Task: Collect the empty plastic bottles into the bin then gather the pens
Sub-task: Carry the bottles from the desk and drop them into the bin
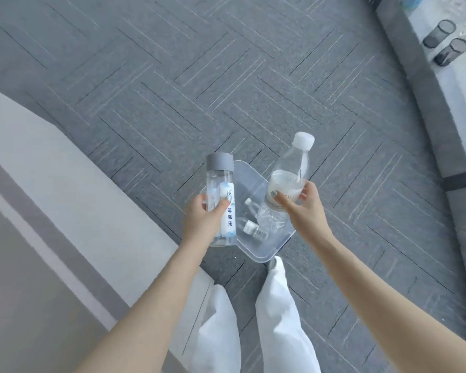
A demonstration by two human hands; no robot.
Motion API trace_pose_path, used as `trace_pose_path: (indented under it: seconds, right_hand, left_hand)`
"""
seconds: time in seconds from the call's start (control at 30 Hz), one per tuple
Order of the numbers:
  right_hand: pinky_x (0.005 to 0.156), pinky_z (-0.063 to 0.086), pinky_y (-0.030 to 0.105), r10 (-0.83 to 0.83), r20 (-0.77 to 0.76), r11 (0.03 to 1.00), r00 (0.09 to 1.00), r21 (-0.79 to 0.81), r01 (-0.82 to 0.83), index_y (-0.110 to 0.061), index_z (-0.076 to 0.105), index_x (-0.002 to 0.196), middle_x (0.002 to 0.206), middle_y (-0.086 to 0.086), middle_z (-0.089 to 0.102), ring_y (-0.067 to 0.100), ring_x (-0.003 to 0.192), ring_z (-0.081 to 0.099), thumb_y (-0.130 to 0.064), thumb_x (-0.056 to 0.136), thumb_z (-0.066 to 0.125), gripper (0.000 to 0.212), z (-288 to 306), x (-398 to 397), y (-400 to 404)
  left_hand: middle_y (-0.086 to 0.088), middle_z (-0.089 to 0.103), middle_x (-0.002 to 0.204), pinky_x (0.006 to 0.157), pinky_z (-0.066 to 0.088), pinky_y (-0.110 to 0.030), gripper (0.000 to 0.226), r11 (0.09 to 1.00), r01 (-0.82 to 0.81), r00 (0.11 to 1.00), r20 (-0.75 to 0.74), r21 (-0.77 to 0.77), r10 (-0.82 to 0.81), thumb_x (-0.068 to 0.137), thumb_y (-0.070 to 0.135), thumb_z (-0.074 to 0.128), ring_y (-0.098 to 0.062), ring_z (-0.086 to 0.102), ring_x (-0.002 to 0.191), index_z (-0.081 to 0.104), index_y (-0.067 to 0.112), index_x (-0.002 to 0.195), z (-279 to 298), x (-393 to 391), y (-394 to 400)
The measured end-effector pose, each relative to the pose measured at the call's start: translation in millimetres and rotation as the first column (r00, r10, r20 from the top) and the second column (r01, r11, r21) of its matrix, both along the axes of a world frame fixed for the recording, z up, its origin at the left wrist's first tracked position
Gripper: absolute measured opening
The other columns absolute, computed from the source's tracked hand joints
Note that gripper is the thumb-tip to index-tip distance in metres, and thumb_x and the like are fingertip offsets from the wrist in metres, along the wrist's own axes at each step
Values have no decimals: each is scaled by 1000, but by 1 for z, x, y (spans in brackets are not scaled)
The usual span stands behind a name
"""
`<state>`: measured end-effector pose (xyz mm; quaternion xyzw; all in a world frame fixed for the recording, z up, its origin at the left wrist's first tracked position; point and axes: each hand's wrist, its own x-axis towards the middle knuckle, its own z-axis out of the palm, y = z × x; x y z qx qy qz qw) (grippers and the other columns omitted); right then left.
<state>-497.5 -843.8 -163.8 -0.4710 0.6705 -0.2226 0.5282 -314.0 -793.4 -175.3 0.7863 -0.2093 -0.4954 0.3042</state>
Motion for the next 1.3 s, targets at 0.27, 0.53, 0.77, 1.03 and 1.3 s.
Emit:
trace_pose_path:
  seconds: [0.27, 0.53, 0.77, 1.03, 1.3]
  right_hand:
    - [74, 40, 22, 175, -114, 981, 978, 101, -163, -30, 42, 110, 116, -2, 54, 7, 94, 53, -33, 80, 71, 42, -138, -33, -66]
    - [62, 38, 16, 266, -181, 952, 947, 206, -228, -23, 31, 139, 114, -8, 50, -3, 83, 52, -37, 82, 68, 70, -227, -52, -91]
    - [73, 43, 26, 332, -222, 922, 917, 282, -266, -20, 30, 139, 114, -5, 51, 9, 89, 54, -38, 83, 68, 70, -258, -52, -90]
    - [84, 50, 36, 407, -228, 855, 884, 434, -282, -13, 37, 135, 128, 6, 57, 19, 98, 61, -37, 84, 65, 64, -276, -32, -83]
    - [108, 35, 47, 564, -275, 794, 778, 437, -422, -17, 29, 145, 146, 8, 40, 28, 130, 43, -44, 89, 55, 68, -265, -16, -74]
  left_hand:
    - [1, 51, 109, 56, 37, -23, 50, 983, -22, 1000, 23, 182, 18, 88, 34, 57, -13, 50, 79, 40, 14, 131, -142, -33, -46]
    - [-7, 50, 127, 81, 45, -37, 50, 967, 69, 986, 130, 247, -104, 91, 41, 49, -26, 52, 106, 39, 14, 132, -247, -43, -71]
    - [-8, 44, 141, 94, 38, -35, 50, 961, 3, 987, 151, 276, -46, 93, 34, 48, -25, 44, 127, 38, 12, 137, -265, -44, -47]
    - [-4, 52, 132, 83, 33, -28, 37, 942, -125, 988, 129, 310, 88, 95, 28, 46, -17, 50, 105, 46, 13, 129, -254, -28, -6]
    - [-4, 54, 129, 83, 34, -27, 34, 949, -156, 985, 112, 274, 129, 95, 25, 46, -13, 49, 101, 48, 13, 127, -237, -27, 7]
